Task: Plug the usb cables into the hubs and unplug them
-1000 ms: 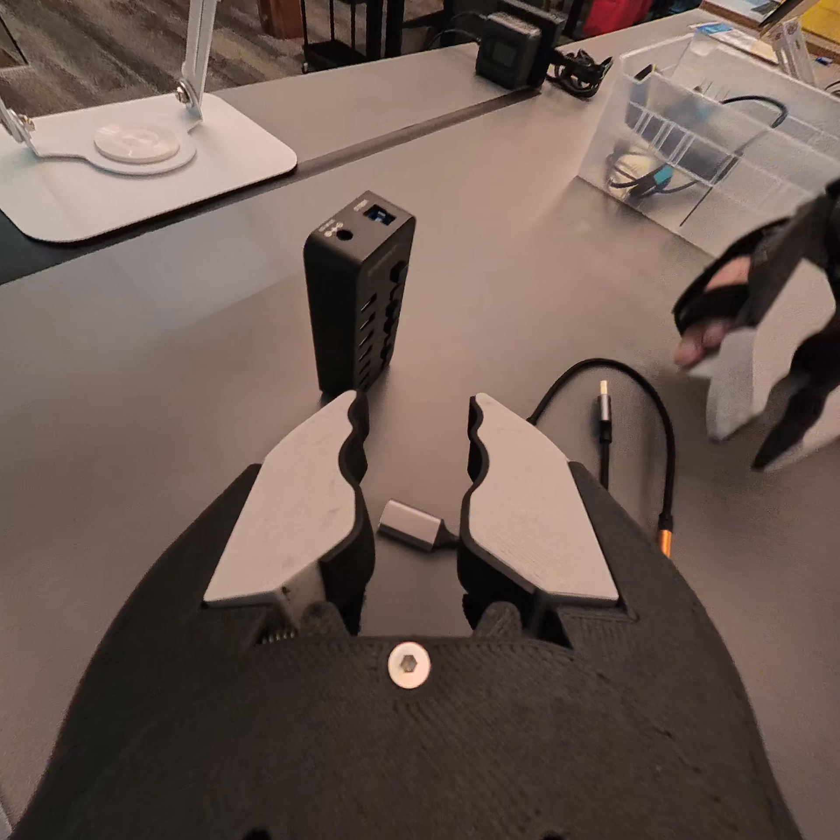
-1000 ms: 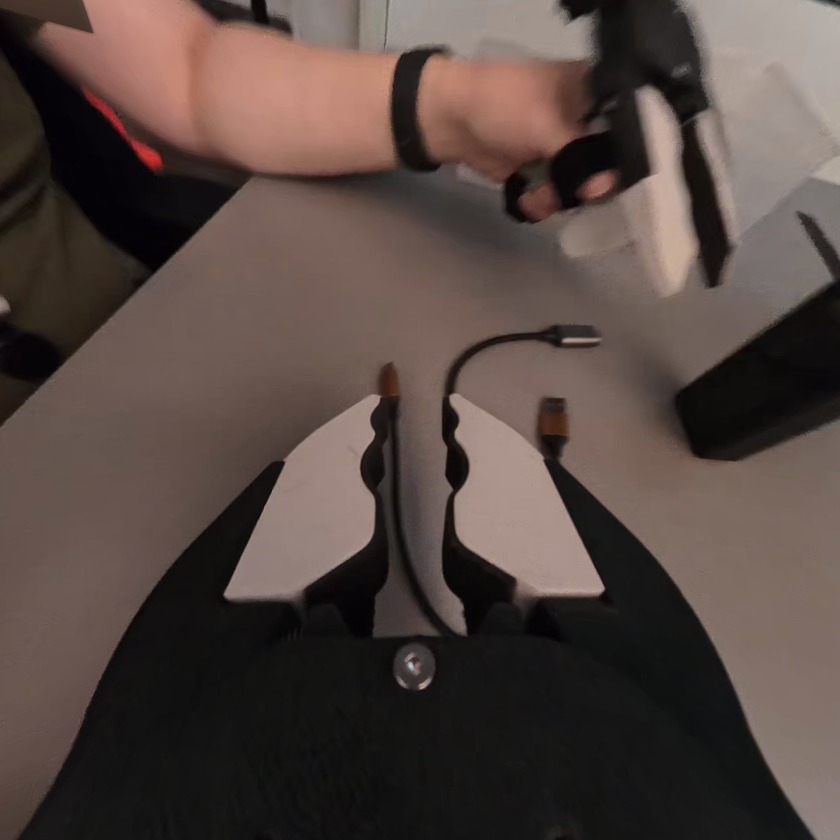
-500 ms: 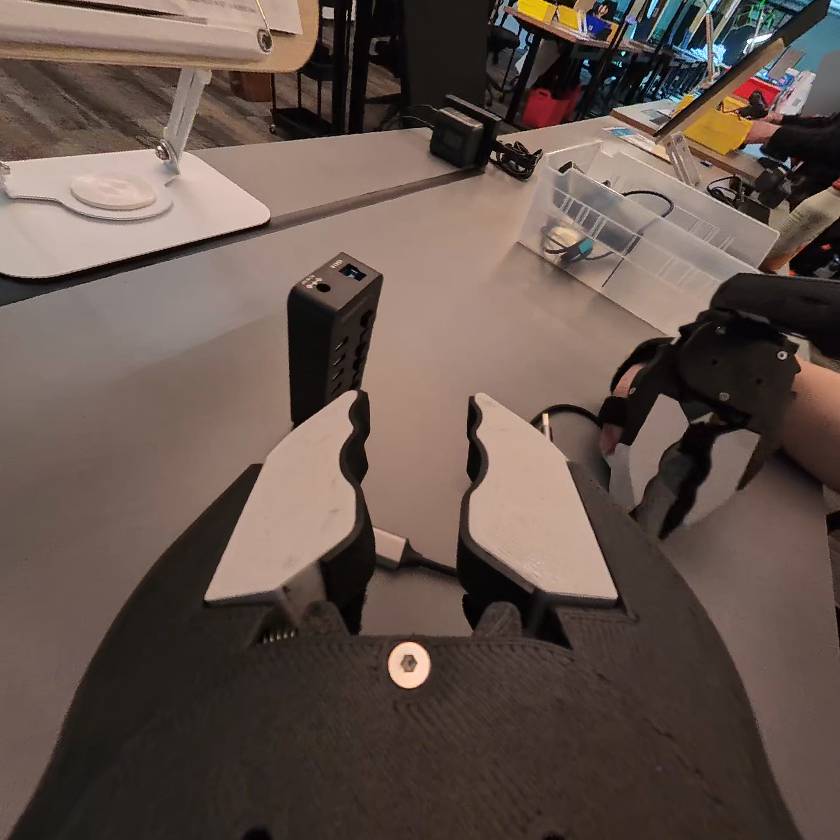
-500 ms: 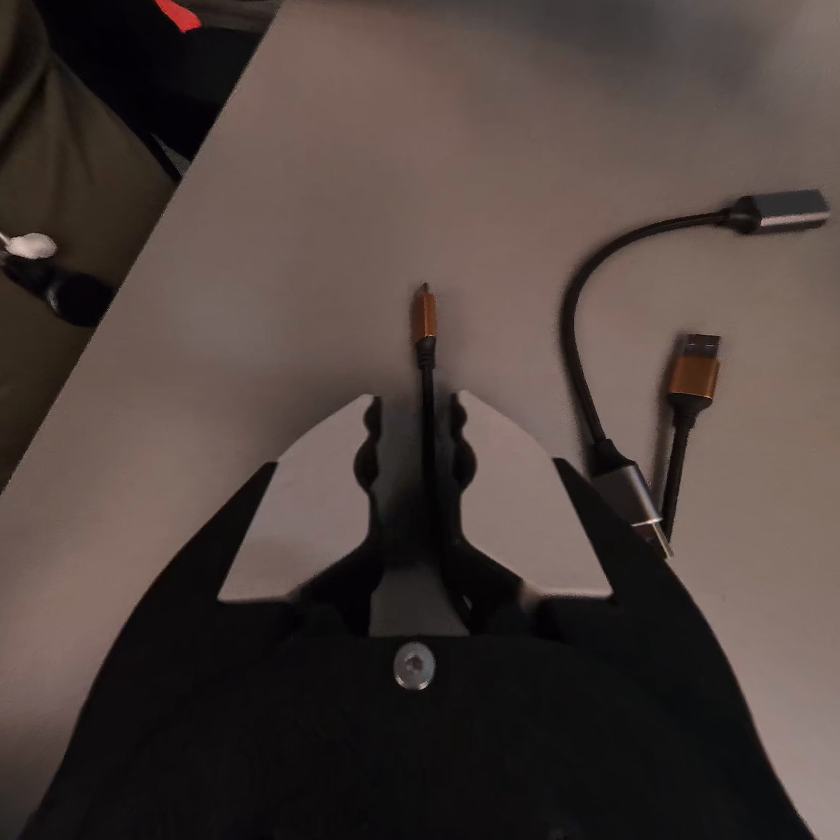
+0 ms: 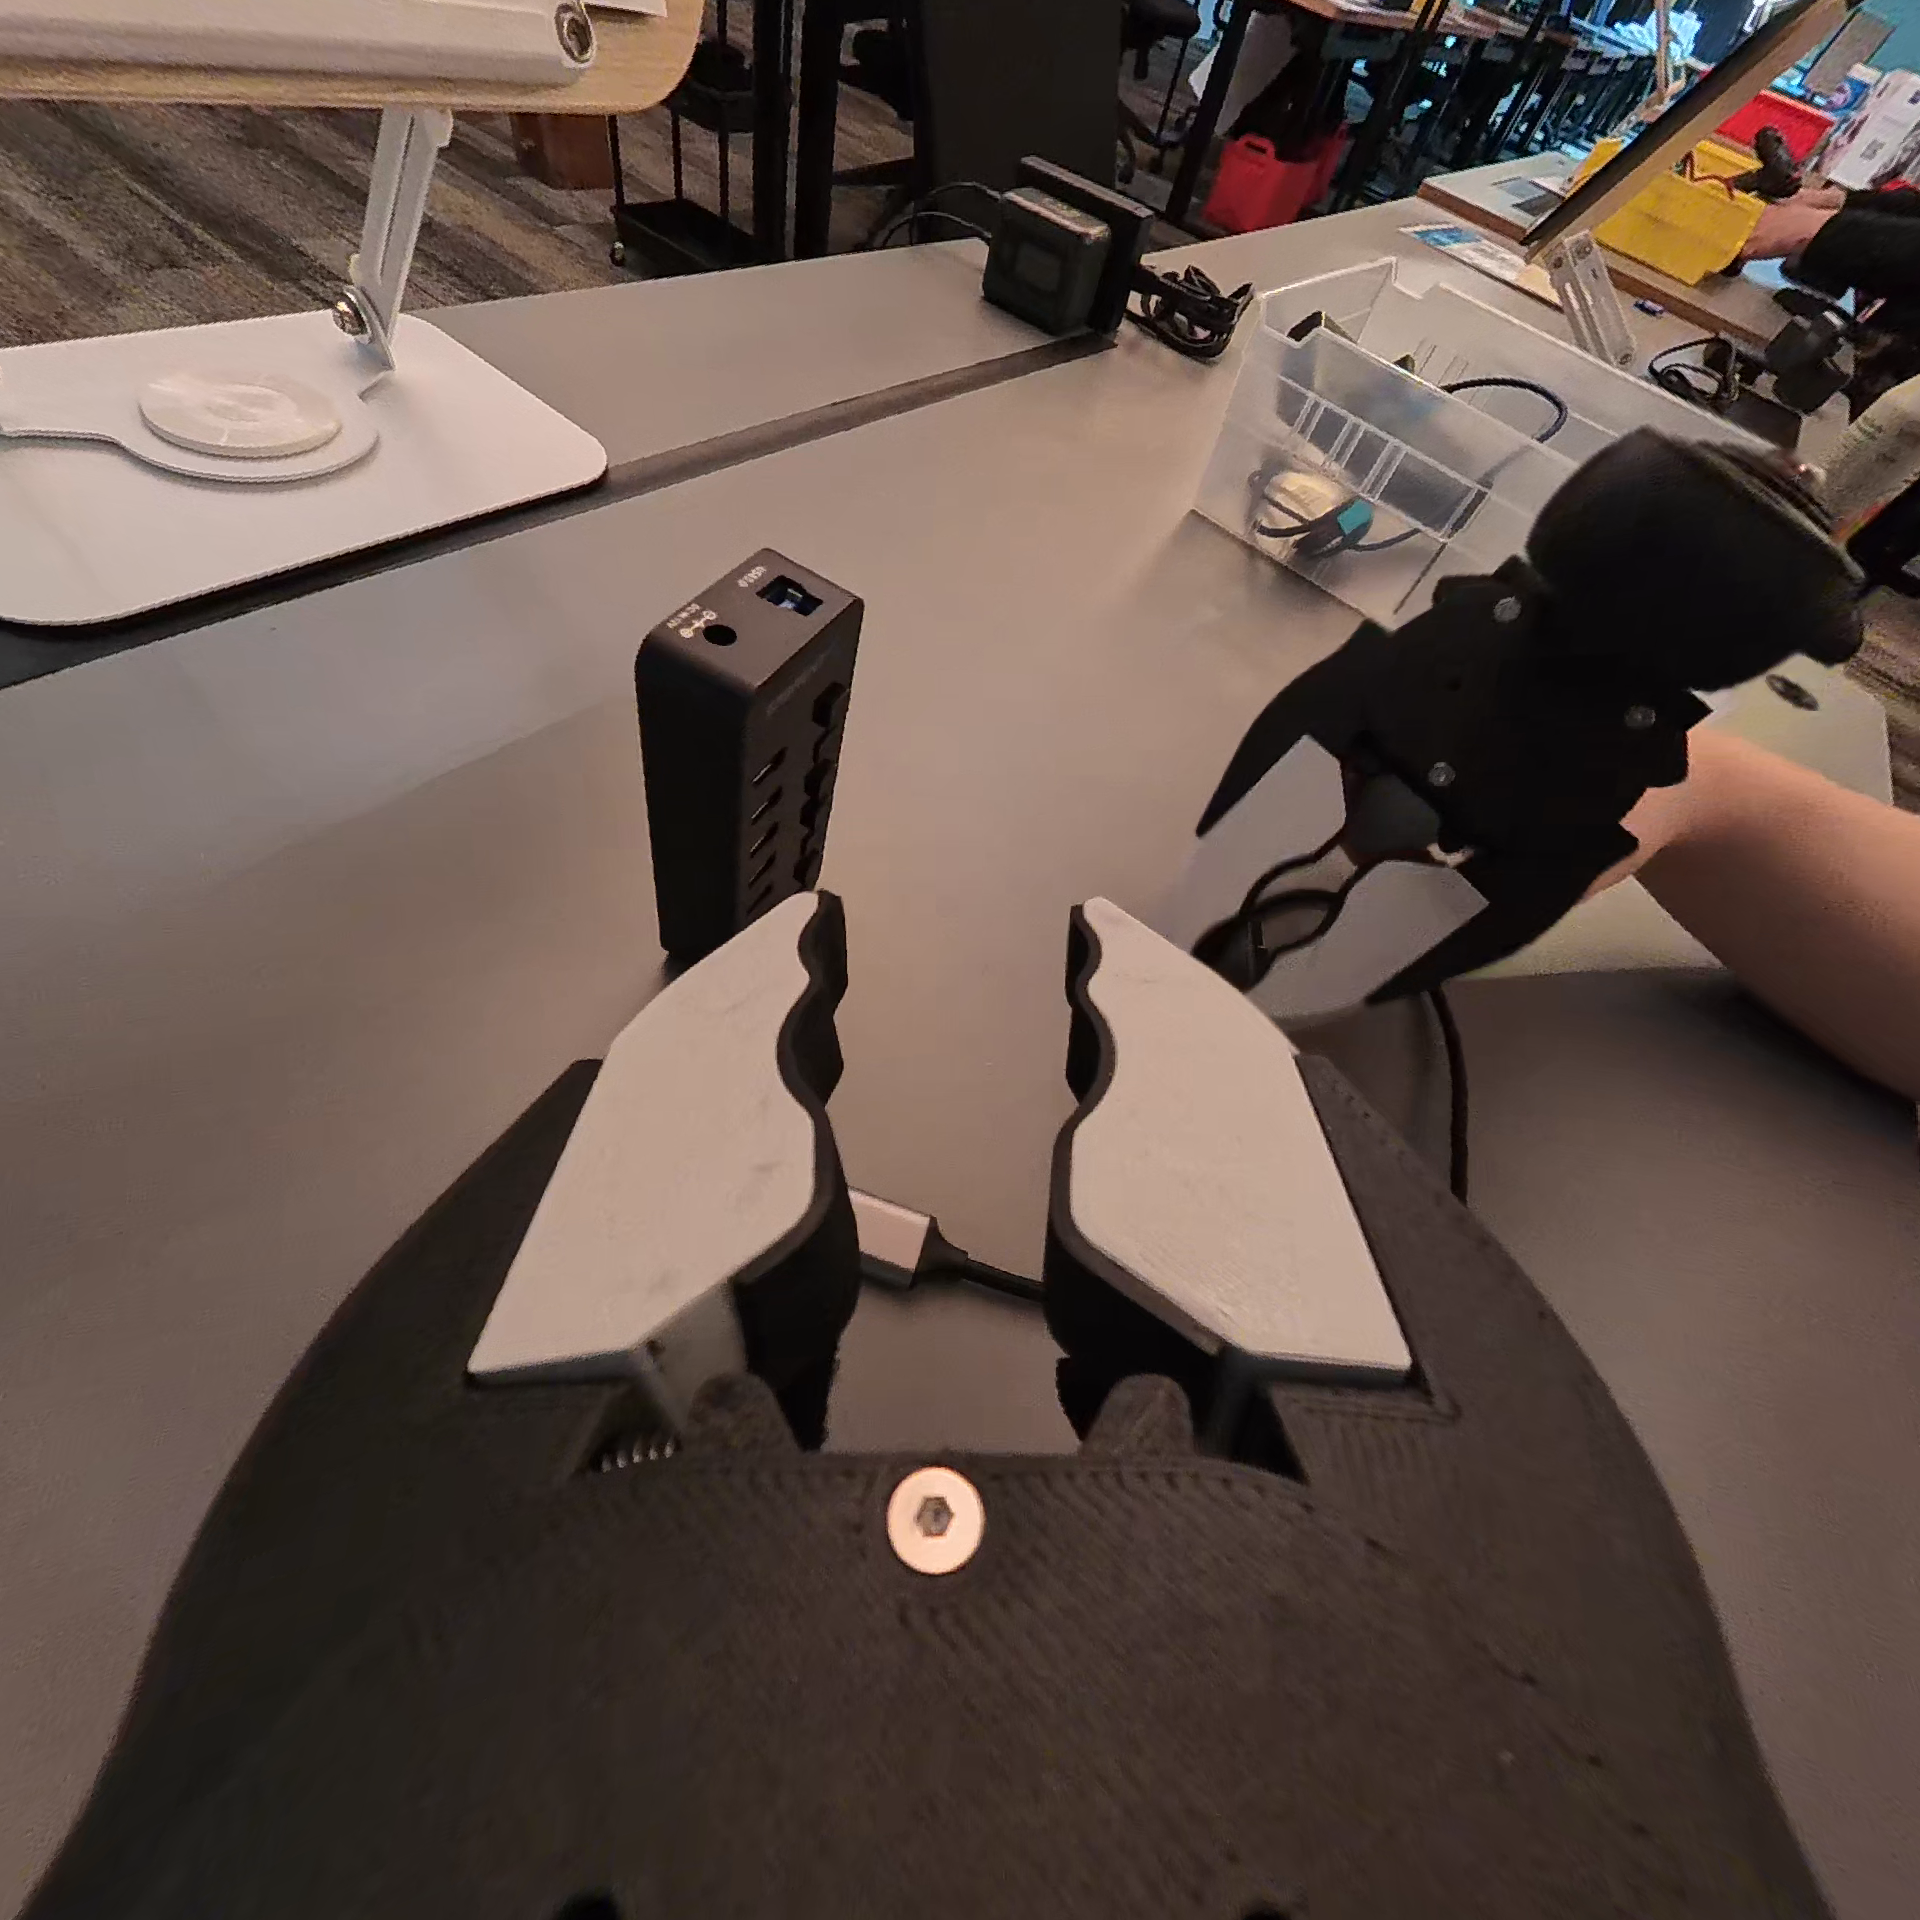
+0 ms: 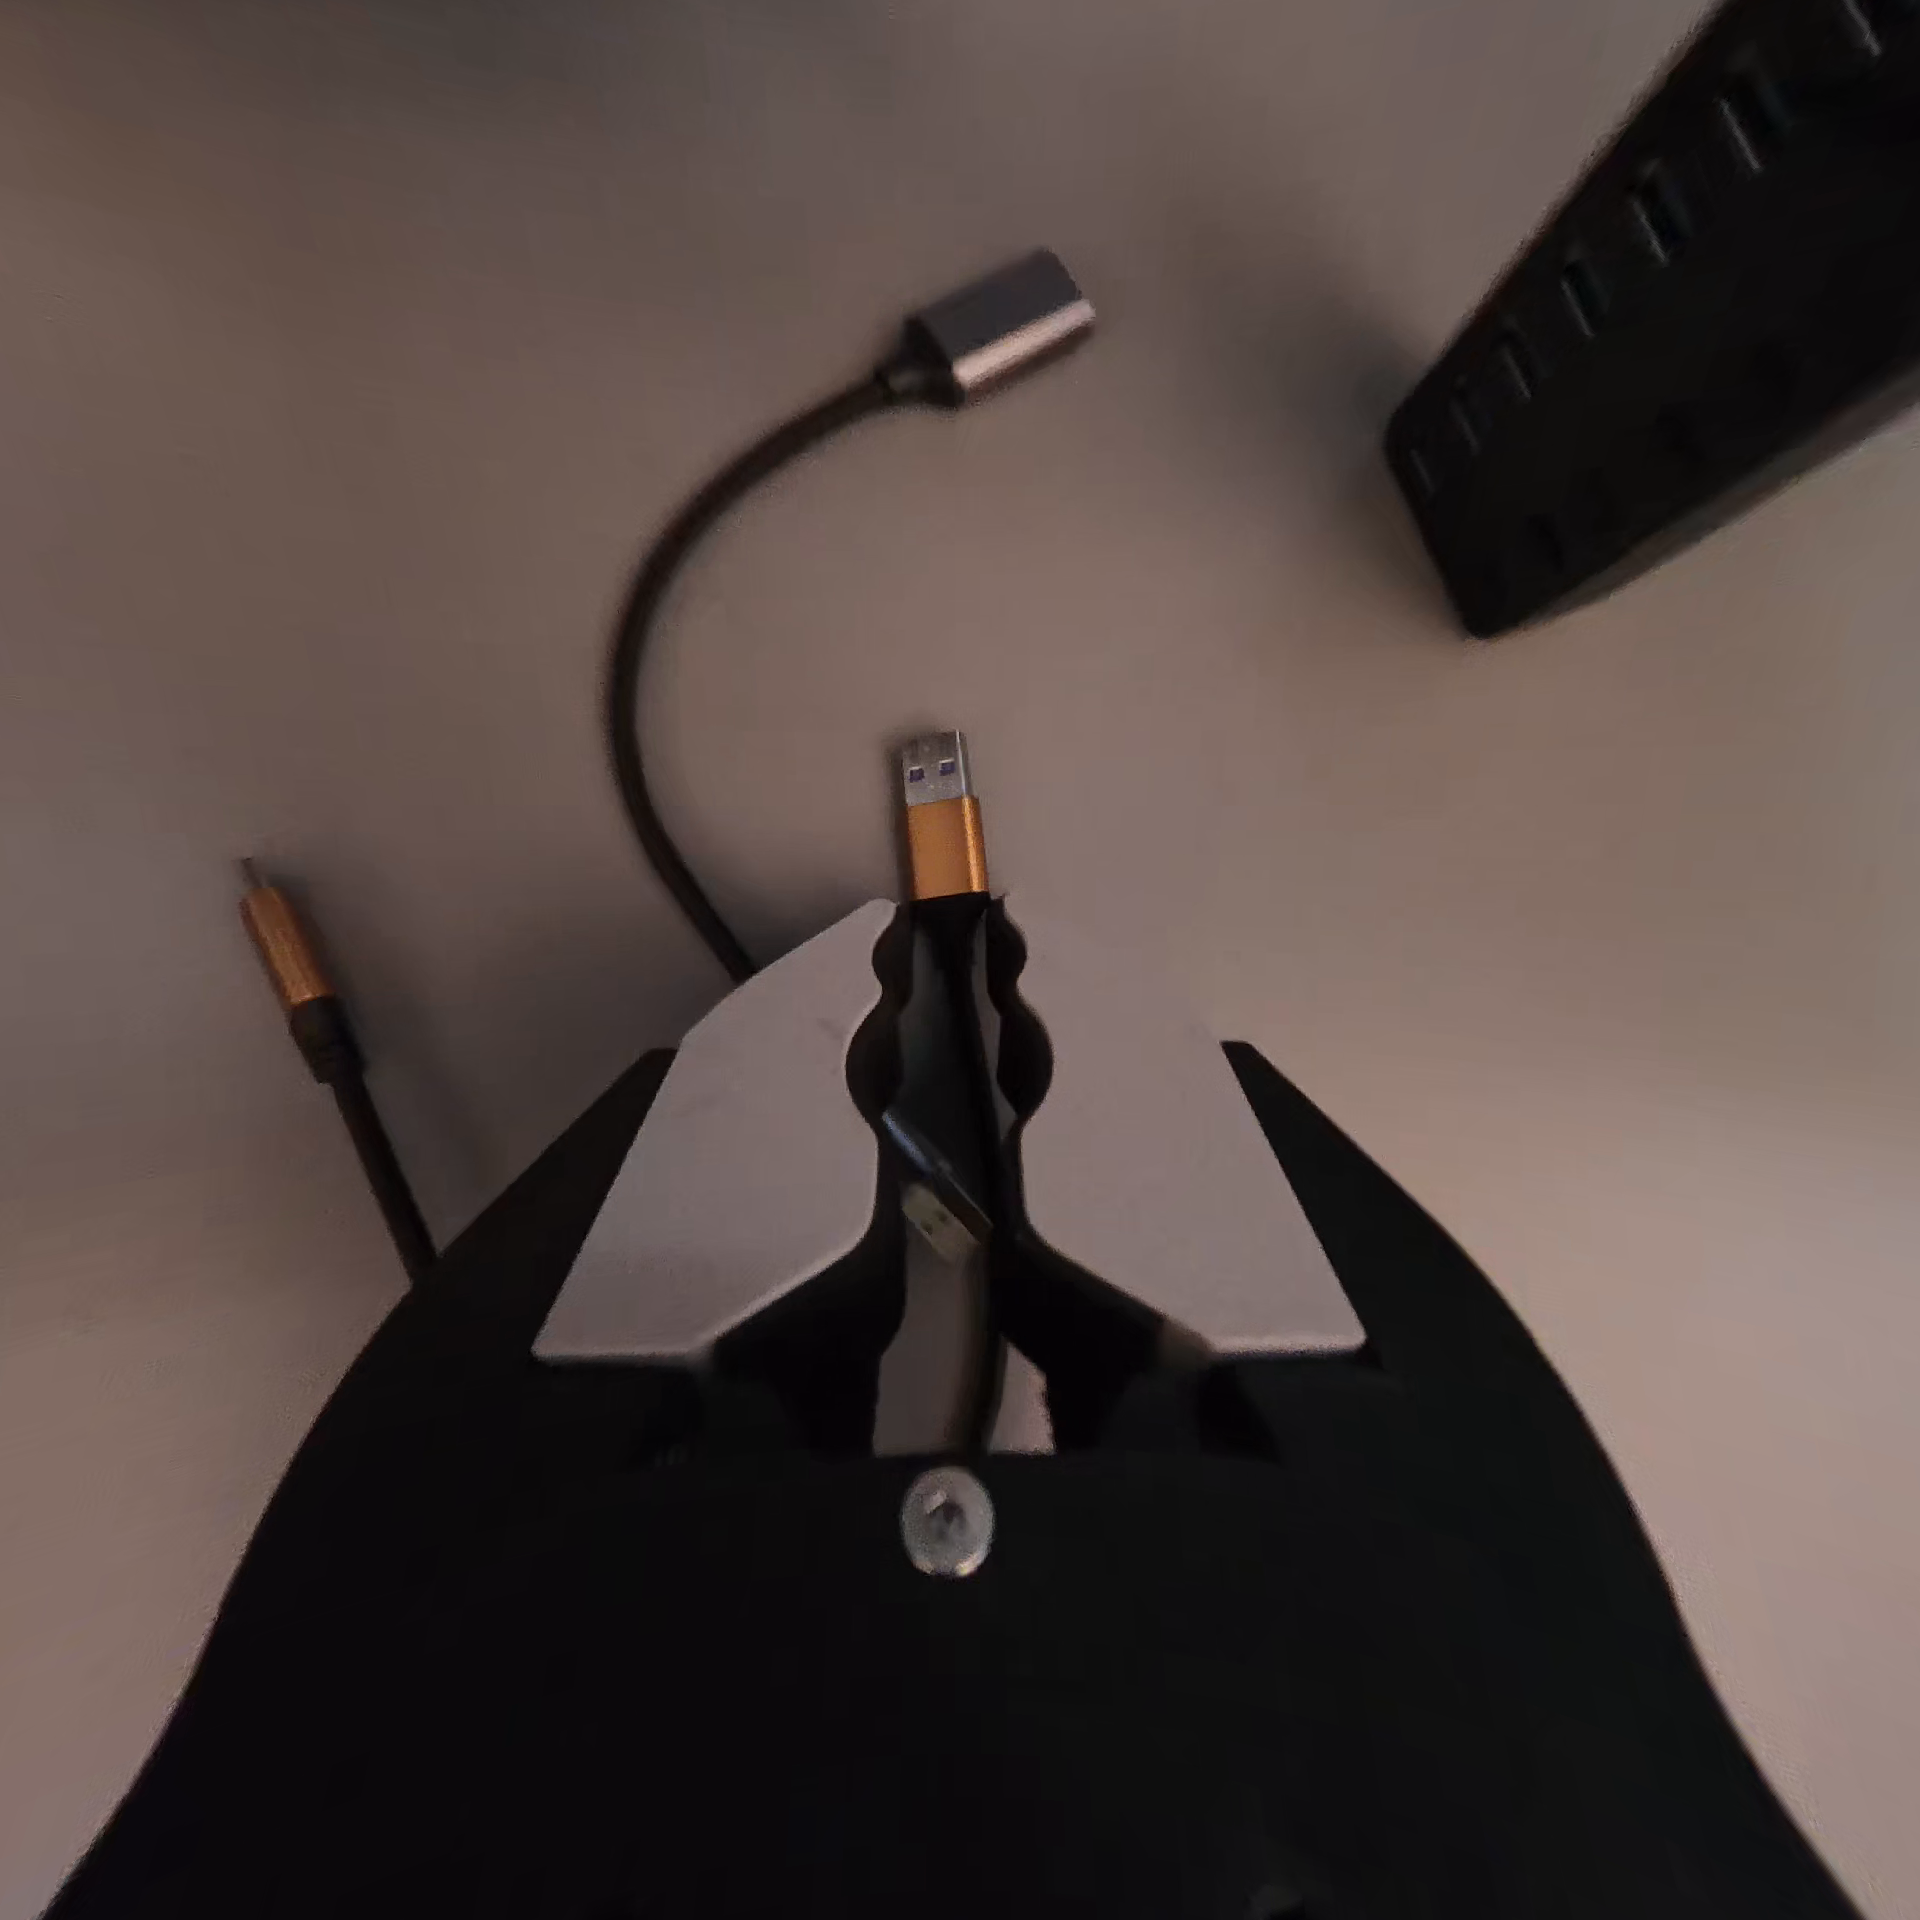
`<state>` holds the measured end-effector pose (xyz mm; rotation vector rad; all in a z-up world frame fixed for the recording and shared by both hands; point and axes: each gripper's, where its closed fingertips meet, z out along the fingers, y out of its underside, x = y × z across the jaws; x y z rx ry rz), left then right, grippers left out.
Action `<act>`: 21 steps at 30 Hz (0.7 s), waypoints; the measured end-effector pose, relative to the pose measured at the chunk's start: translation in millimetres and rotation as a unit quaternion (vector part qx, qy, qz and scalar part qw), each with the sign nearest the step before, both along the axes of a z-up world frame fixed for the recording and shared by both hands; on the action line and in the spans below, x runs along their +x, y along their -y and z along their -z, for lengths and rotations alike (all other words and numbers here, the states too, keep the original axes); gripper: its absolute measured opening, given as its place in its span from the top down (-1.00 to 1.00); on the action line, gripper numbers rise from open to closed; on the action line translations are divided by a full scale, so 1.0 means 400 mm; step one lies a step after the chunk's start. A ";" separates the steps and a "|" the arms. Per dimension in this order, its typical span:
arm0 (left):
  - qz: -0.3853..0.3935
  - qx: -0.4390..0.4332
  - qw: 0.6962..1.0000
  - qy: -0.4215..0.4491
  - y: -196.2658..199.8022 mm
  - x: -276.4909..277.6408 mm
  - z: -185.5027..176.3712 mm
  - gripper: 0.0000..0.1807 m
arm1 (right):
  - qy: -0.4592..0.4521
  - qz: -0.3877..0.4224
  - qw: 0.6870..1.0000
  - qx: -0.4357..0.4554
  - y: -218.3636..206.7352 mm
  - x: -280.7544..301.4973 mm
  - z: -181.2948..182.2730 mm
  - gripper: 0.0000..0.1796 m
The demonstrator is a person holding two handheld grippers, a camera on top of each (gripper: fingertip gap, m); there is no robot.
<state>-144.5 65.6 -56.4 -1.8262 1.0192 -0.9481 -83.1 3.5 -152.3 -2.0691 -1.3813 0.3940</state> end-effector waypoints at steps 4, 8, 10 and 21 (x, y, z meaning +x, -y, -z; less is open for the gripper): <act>-0.006 -0.001 1.000 0.000 -0.006 -0.006 0.001 0.57 | 0.031 0.074 0.993 0.084 -0.073 0.120 -0.010 0.86; -0.006 0.001 1.000 0.009 -0.004 -0.007 -0.009 0.57 | 0.025 0.133 0.982 0.135 -0.100 0.237 -0.033 0.86; 0.003 0.005 1.000 0.020 0.006 -0.002 -0.022 0.57 | -0.026 0.105 0.978 0.177 -0.075 0.221 -0.099 0.86; 0.153 0.079 0.978 0.115 0.160 0.064 -0.134 0.57 | -0.378 -0.198 0.878 0.215 0.245 0.033 -0.429 0.95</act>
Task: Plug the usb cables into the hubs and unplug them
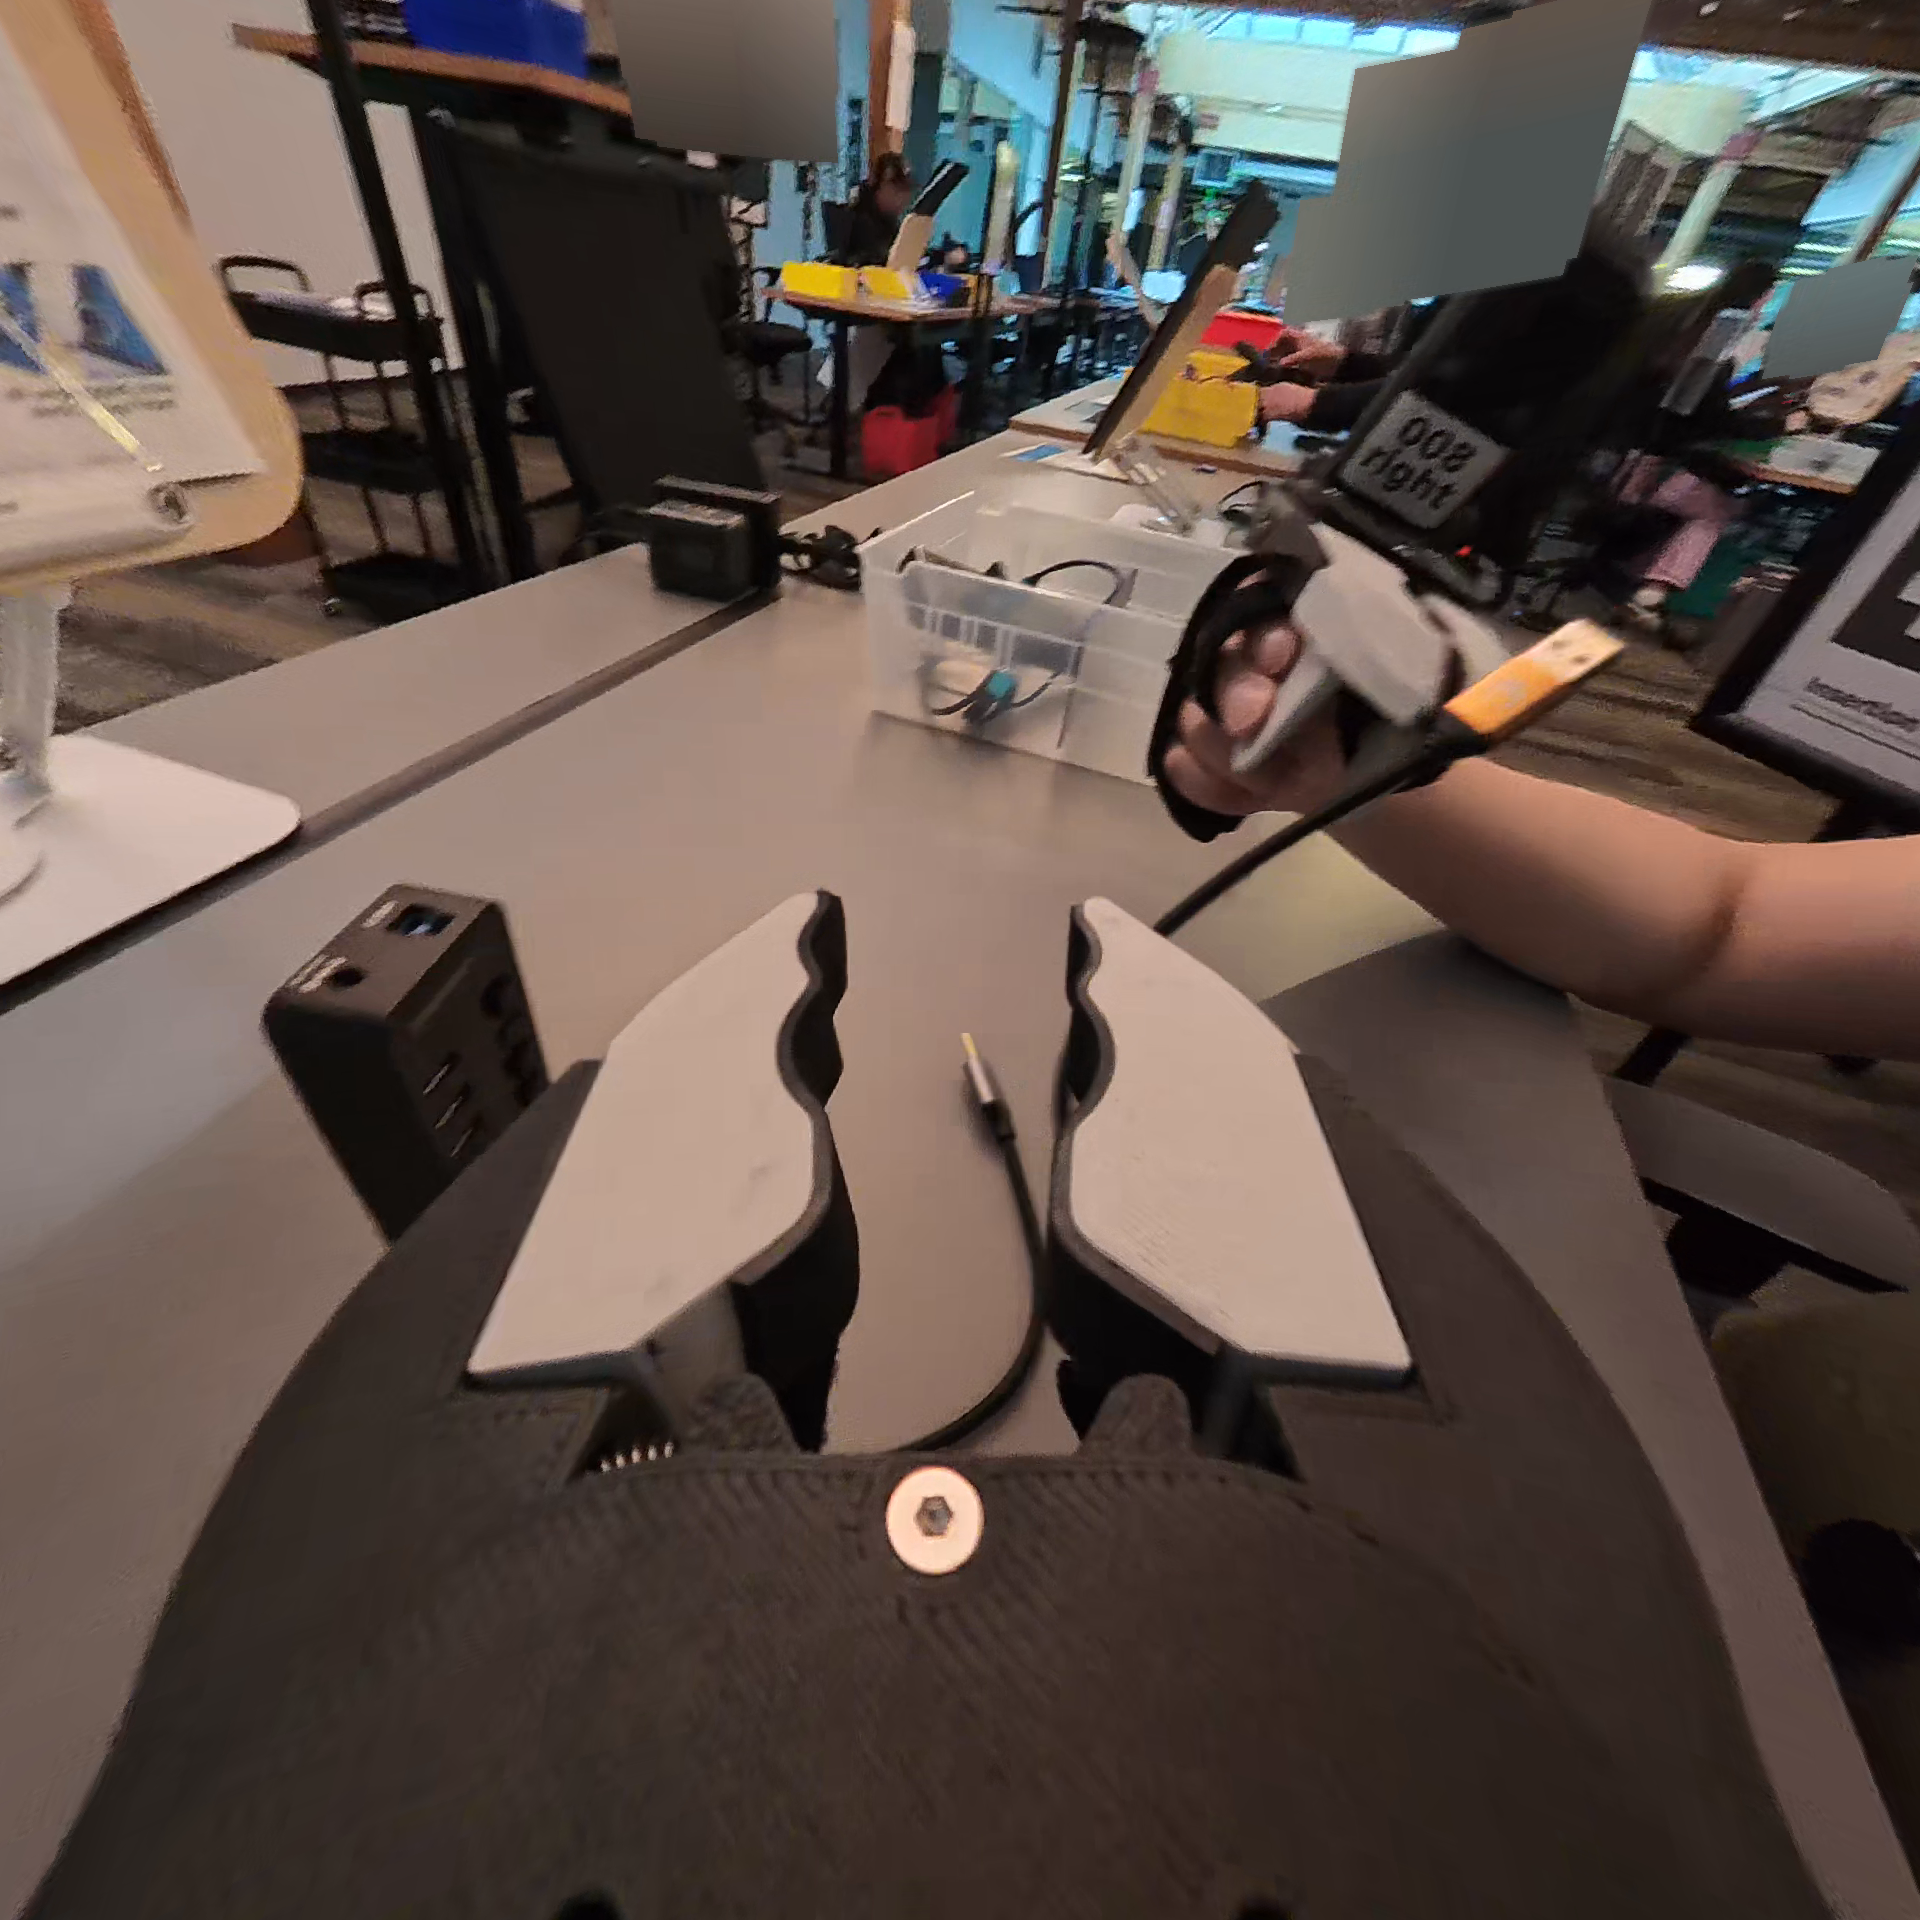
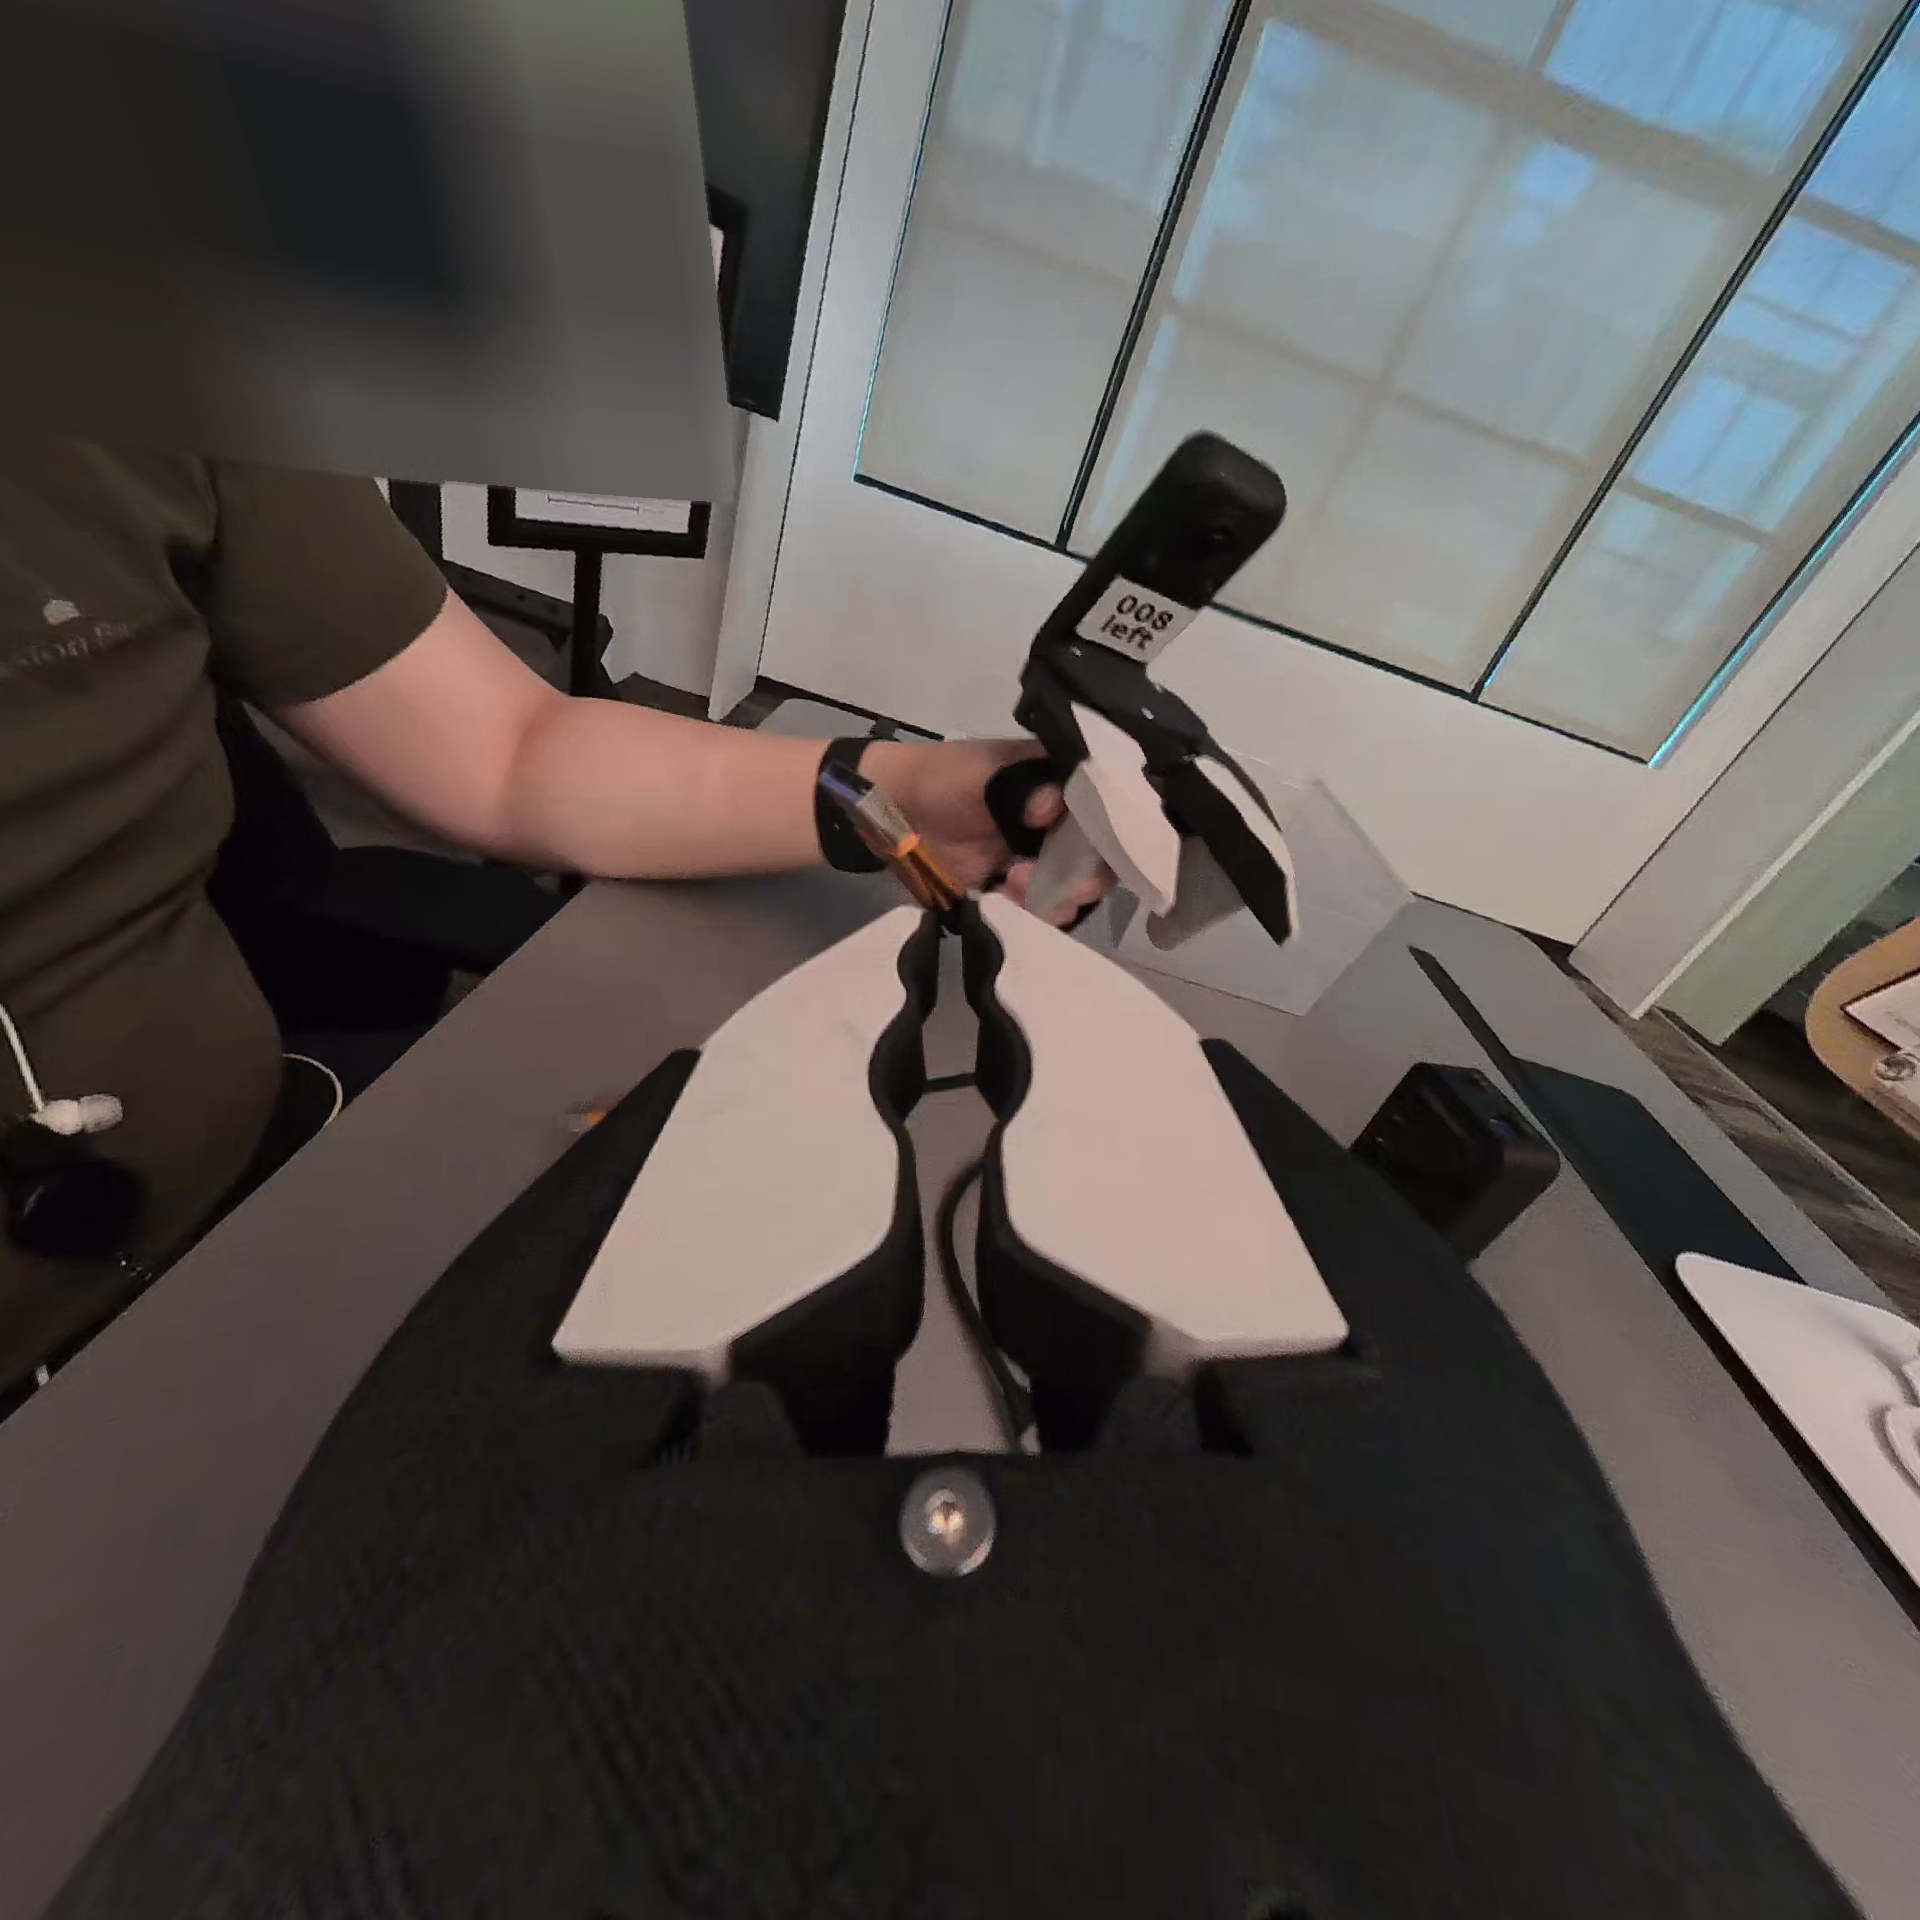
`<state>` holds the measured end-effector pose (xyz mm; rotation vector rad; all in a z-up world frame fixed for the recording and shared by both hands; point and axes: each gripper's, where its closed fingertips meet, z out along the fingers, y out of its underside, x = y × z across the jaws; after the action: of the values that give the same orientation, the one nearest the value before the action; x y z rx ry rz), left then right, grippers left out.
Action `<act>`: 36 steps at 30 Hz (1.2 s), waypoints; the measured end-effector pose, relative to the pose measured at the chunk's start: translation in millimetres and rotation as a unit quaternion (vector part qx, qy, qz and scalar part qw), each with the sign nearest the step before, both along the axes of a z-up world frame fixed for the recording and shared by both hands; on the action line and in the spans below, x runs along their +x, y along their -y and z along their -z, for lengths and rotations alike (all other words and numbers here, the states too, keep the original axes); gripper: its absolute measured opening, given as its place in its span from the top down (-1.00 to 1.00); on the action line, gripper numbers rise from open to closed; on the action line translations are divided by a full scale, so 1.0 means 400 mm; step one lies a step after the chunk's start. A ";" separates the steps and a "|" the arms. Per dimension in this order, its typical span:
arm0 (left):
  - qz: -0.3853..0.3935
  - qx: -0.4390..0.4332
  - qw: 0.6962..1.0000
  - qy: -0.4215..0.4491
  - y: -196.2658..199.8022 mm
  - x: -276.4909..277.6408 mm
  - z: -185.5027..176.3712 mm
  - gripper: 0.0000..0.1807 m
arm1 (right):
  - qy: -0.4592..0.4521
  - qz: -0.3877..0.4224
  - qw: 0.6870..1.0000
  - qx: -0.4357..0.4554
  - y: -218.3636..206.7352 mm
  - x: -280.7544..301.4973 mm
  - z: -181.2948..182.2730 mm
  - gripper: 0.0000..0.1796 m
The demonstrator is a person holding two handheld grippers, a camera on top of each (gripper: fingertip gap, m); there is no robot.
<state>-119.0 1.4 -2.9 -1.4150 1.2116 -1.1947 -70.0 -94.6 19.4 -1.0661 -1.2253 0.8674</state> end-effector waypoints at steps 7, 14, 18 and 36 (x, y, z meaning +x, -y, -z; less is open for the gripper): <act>0.074 0.040 0.996 0.003 0.110 0.042 -0.017 0.55 | 0.015 0.019 1.000 -0.014 -0.024 0.002 0.025 1.00; 0.020 0.123 0.991 -0.039 0.094 0.027 -0.006 0.62 | 0.156 0.005 0.986 -0.067 -0.018 -0.012 0.165 0.84; 0.042 0.085 0.995 -0.034 0.098 0.041 0.014 0.59 | 0.277 -0.091 0.947 -0.132 0.074 -0.051 0.300 0.73; 0.090 0.018 0.995 0.034 0.118 0.026 -0.030 0.60 | 0.138 -0.219 0.952 -0.164 0.138 -0.029 0.169 0.95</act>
<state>-108.8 -45.9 9.0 -1.2503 1.3277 -1.3264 -81.7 -149.7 -48.3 -1.2298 -1.6279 1.3303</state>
